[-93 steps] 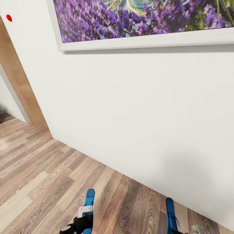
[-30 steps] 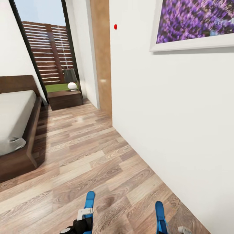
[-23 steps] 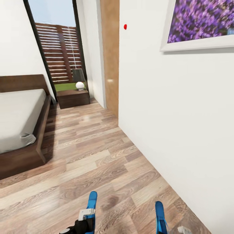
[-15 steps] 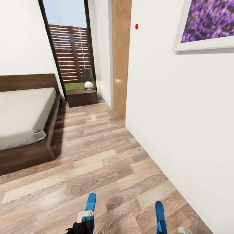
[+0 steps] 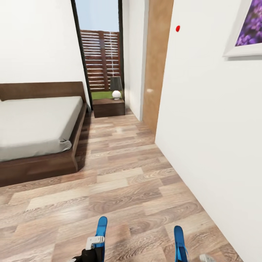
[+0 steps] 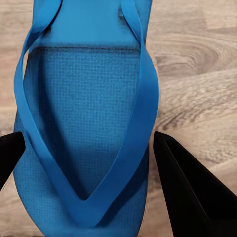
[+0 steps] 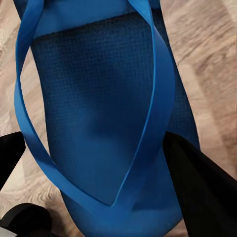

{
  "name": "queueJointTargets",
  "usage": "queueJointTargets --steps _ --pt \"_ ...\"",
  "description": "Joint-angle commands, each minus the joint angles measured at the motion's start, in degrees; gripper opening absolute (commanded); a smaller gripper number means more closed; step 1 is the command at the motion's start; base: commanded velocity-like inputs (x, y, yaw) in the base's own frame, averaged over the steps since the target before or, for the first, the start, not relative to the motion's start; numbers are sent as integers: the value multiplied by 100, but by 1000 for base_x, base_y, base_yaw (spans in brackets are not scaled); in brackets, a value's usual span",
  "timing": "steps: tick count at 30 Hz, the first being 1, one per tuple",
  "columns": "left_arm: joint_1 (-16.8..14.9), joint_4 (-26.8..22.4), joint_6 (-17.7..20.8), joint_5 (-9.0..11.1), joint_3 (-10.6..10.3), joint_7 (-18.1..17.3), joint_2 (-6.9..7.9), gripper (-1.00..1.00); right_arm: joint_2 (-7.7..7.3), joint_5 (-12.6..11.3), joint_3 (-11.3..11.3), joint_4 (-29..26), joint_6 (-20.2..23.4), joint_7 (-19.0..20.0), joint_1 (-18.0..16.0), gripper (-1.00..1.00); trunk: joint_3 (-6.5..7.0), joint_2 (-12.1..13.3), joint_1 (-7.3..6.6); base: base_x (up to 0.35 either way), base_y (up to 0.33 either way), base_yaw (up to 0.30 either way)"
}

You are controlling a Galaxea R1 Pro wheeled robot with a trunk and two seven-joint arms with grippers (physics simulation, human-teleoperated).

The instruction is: In the bedroom, move the book from the bed onto either nightstand, and place the two sandals side by side next to the bed.

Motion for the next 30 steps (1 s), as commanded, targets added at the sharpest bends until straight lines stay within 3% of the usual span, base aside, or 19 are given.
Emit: queueJointTargets --steps 1,12,30 --pt "-6 11 -35 58 -47 0 1 -100 -1 38 -41 -1 0 21 -1 -100 -5 -2 -1 0 0 293" --pt "-6 13 -51 66 -47 8 0 -100 -16 38 -48 -1 11 31 -1 -100 -5 -2 -1 0 0 266" --pt "-6 92 -54 75 -47 17 -18 -100 -45 21 -50 -1 20 42 -1 -100 -5 -2 -1 0 0 12"
